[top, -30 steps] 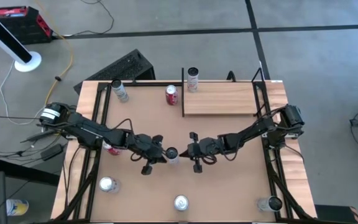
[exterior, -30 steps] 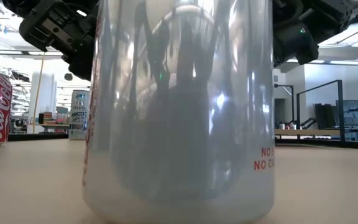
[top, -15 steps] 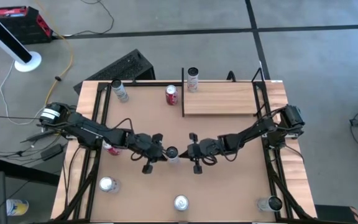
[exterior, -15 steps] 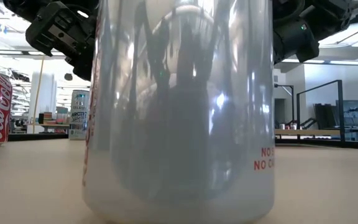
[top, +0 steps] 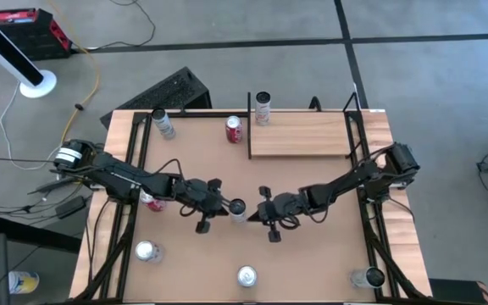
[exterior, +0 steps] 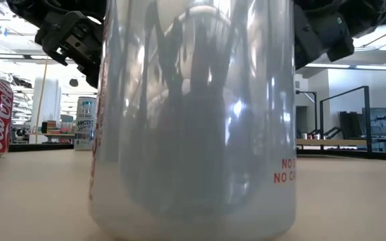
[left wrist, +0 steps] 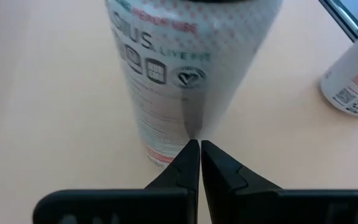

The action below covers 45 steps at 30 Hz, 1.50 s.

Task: Place canned beverage on shelf
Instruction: Put the white-pink soda can on the shelf align with the other white-pink soda can

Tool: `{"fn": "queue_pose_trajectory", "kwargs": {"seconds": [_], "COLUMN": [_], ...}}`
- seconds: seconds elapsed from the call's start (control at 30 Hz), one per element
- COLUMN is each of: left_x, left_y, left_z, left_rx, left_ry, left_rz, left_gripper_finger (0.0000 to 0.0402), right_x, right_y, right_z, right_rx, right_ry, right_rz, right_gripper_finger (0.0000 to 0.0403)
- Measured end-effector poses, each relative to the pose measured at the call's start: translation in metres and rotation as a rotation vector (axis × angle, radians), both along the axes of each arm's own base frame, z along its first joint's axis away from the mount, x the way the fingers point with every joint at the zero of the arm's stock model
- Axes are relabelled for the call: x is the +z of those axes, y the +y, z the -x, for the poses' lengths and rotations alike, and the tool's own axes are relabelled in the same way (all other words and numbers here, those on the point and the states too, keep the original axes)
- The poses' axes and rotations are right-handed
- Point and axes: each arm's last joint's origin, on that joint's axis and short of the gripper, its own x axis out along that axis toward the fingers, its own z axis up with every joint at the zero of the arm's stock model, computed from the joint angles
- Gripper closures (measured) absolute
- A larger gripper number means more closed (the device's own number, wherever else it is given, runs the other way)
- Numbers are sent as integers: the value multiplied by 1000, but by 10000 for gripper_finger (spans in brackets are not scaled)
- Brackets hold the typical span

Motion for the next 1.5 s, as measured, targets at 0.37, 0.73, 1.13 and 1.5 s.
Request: {"fn": "queue_pose_trajectory", "kwargs": {"seconds": [0.37, 0.73, 1.13, 1.5], "left_x": [9, 79, 107, 43], "left_y": [1, -2, 8, 11], "left_z": [13, 54, 112, 133], "left_rx": [-13, -51, -21, 11], "left_ry": [61, -249, -550, -754], "left_rz": [11, -172, -172, -366], "left_gripper_finger": [401, 401, 401, 401], "right_x": [49, 90, 99, 111], "right_y": [10, 16, 31, 27], "right_z": [23, 31, -8, -20], "right_rx": [13, -98, -92, -383], "right_ry": [-83, -240, -244, -151], "right_rz": [-39, -35, -27, 35], "right_gripper_finger": [375, 377, 374, 322]}}
